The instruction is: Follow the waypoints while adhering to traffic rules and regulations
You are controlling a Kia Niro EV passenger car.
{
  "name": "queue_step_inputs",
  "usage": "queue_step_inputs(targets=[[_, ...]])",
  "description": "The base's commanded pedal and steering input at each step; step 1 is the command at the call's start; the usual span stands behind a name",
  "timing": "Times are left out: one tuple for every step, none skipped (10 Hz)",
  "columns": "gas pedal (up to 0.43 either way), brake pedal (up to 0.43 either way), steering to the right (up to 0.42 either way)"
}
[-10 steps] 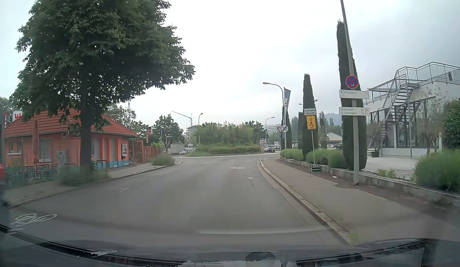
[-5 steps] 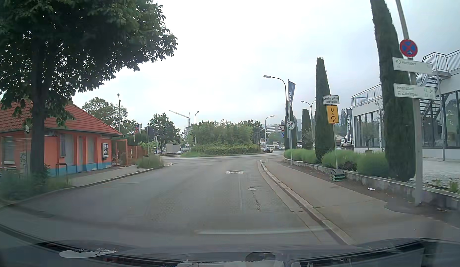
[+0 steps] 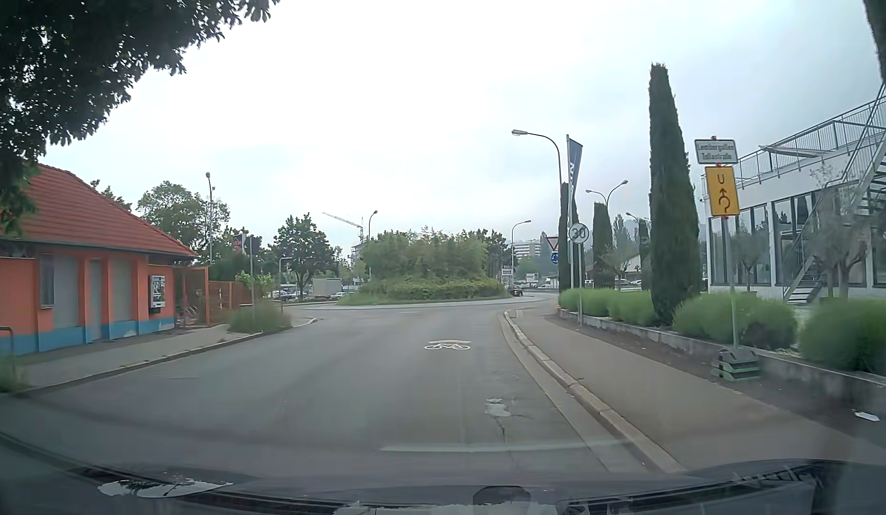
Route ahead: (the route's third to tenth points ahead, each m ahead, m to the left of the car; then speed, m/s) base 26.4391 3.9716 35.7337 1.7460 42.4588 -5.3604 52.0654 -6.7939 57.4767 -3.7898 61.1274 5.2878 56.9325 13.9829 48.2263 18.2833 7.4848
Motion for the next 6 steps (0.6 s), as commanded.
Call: queue_step_inputs(targets=[[0.000, 0.000, 0.000], [0.000, 0.000, 0.001], [0.000, 0.000, 0.000], [0.000, 0.000, 0.001], [0.000, 0.000, 0.000], [0.000, 0.000, 0.000]])
